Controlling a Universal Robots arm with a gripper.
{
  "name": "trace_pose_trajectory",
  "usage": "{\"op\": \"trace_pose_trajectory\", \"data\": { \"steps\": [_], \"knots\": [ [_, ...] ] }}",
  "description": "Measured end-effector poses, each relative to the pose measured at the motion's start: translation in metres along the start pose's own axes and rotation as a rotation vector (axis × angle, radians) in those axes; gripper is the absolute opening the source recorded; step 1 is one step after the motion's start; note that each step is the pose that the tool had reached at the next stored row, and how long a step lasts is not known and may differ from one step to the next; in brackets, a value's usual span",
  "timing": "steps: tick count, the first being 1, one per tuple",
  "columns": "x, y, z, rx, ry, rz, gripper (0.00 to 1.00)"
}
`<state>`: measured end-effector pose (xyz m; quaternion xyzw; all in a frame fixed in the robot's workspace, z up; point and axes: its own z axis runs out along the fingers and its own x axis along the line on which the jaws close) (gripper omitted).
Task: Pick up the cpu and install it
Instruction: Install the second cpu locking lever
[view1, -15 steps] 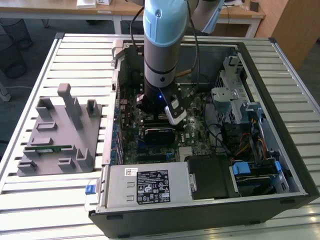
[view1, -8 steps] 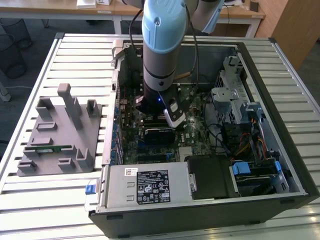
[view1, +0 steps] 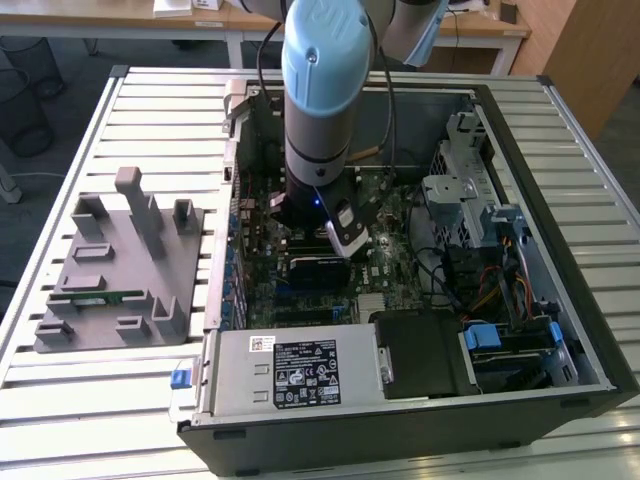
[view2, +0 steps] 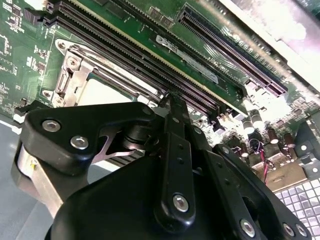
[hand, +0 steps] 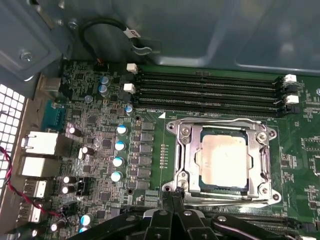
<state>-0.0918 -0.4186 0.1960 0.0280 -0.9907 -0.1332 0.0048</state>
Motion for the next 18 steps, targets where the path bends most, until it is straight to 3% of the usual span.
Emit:
{"op": "trace_pose_trajectory", "data": {
  "steps": [11, 18],
  "knots": [
    [0.0022, -0.0009, 0.0034, -0.0208, -0.0010, 0.000, 0.11],
    [0.0041, 0.0007, 0.0050, -0.0225, -0.0011, 0.000, 0.11]
  ]
}}
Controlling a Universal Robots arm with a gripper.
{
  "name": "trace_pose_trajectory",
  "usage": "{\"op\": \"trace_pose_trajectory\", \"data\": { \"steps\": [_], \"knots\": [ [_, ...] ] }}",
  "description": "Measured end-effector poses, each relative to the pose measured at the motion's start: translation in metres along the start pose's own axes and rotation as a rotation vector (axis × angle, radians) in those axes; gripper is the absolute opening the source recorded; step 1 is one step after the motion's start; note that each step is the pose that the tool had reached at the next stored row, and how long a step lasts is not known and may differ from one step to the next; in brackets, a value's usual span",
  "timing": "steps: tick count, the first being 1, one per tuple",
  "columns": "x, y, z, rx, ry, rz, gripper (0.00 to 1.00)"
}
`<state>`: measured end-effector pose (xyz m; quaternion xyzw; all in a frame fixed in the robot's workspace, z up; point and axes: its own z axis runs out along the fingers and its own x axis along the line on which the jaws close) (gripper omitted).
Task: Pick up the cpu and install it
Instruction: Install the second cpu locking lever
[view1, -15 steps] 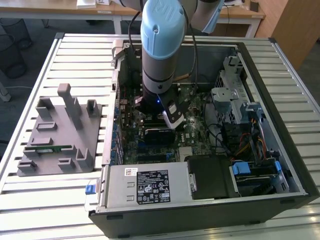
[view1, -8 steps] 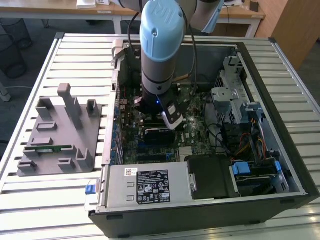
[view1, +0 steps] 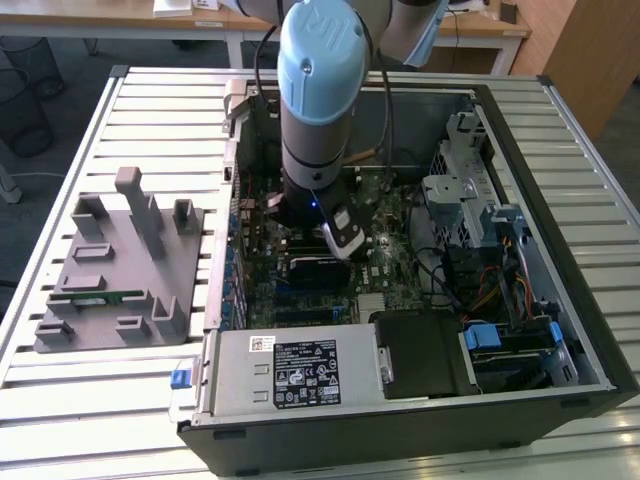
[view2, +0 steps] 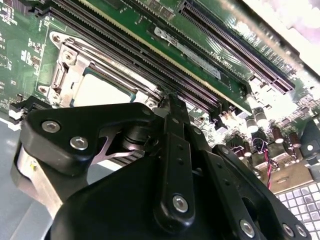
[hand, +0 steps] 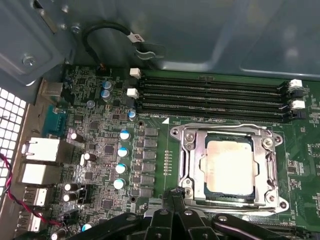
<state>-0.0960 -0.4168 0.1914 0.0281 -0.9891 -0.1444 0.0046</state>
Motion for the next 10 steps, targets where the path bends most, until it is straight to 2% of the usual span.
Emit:
{"op": "trace_pose_trajectory", "data": {
  "steps": [10],
  "knots": [
    [0.0019, 0.0052, 0.0033, 0.0001, 0.0001, 0.000, 0.11]
  ]
}}
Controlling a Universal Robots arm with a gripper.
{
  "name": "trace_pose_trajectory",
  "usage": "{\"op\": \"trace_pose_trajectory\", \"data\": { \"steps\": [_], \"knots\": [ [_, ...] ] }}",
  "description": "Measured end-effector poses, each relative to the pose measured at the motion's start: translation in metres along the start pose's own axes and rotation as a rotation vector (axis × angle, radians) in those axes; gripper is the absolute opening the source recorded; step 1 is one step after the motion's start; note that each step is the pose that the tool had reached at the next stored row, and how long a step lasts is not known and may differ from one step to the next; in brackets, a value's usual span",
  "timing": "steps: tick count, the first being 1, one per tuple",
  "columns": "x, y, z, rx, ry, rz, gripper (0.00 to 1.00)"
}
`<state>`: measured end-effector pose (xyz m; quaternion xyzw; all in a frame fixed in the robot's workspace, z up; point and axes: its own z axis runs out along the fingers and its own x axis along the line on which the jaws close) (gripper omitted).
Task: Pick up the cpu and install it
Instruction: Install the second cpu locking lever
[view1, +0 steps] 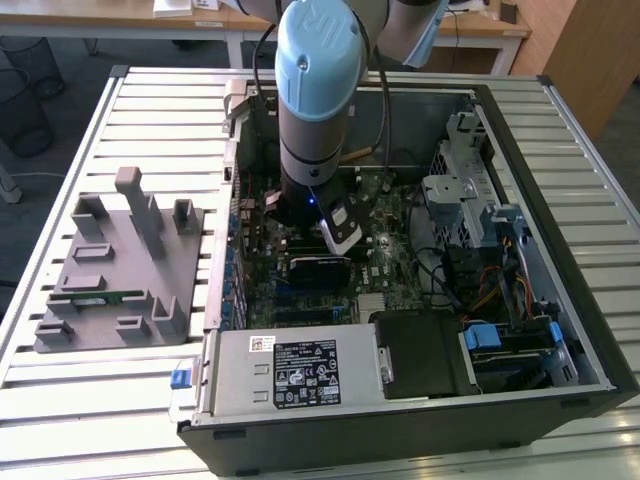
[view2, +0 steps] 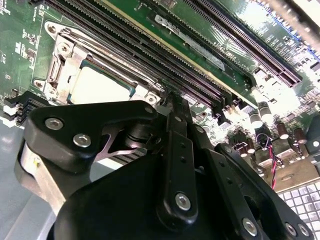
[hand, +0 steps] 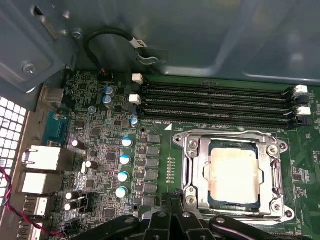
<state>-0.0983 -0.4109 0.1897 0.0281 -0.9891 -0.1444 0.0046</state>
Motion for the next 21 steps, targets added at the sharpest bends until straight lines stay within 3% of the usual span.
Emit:
{"op": "trace_pose_trajectory", "data": {
  "steps": [3, 7, 21],
  "knots": [
    [0.0002, 0.0001, 0.0002, 0.0006, 0.0001, 0.000, 0.11],
    [0.0003, 0.0001, -0.0004, 0.0094, 0.0006, 0.000, 0.11],
    [0.0003, 0.0039, -0.0093, 0.0094, -0.0006, 0.000, 0.11]
  ]
}}
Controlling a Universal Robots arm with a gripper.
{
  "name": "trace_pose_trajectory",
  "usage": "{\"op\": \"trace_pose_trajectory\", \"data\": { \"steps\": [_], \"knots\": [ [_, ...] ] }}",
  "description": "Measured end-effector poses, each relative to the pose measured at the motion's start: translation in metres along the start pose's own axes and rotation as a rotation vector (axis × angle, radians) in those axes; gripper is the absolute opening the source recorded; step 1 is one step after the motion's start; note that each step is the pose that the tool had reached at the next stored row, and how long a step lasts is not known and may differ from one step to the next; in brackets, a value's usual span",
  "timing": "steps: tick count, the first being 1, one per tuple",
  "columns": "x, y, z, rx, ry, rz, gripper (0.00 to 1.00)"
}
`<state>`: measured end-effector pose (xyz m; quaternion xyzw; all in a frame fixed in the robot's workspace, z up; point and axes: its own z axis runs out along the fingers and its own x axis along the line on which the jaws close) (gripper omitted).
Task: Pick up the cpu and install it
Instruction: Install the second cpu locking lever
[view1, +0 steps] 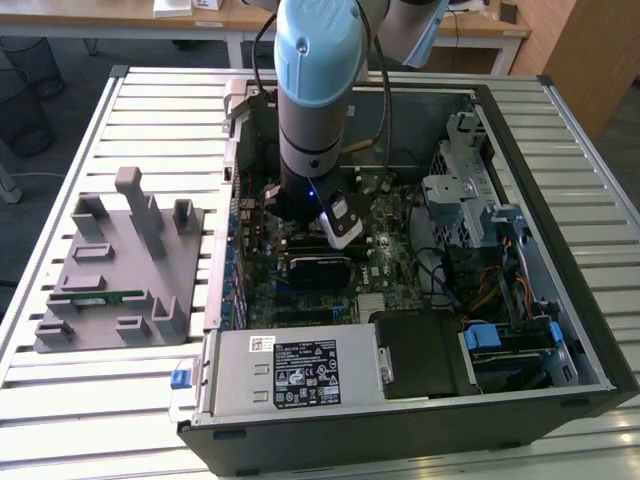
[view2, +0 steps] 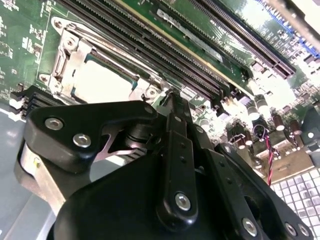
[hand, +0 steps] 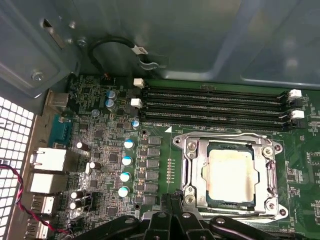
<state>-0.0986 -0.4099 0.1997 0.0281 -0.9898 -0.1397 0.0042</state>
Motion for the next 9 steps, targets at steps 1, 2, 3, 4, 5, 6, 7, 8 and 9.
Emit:
{"op": "trace_pose_trajectory", "data": {
  "steps": [1, 2, 3, 4, 5, 6, 7, 8, 9],
  "knots": [
    [0.0000, 0.0002, -0.0006, 0.0000, -0.0002, 0.000, 0.11],
    [0.0000, 0.0004, -0.0014, 0.0001, -0.0004, 0.000, 0.11],
    [0.0000, 0.0008, -0.0026, 0.0000, -0.0006, 0.000, 0.11],
    [0.0000, 0.0011, -0.0037, 0.0000, -0.0007, 0.000, 0.11],
    [0.0000, 0.0015, -0.0048, -0.0001, -0.0010, 0.000, 0.11],
    [0.0000, 0.0018, -0.0061, -0.0001, -0.0013, 0.000, 0.11],
    [0.0000, 0.0023, -0.0078, 0.0000, -0.0017, 0.000, 0.11],
    [0.0000, 0.0028, -0.0092, 0.0000, -0.0017, 0.000, 0.11],
    [0.0000, 0.0030, -0.0101, 0.0000, -0.0017, 0.000, 0.11]
  ]
}}
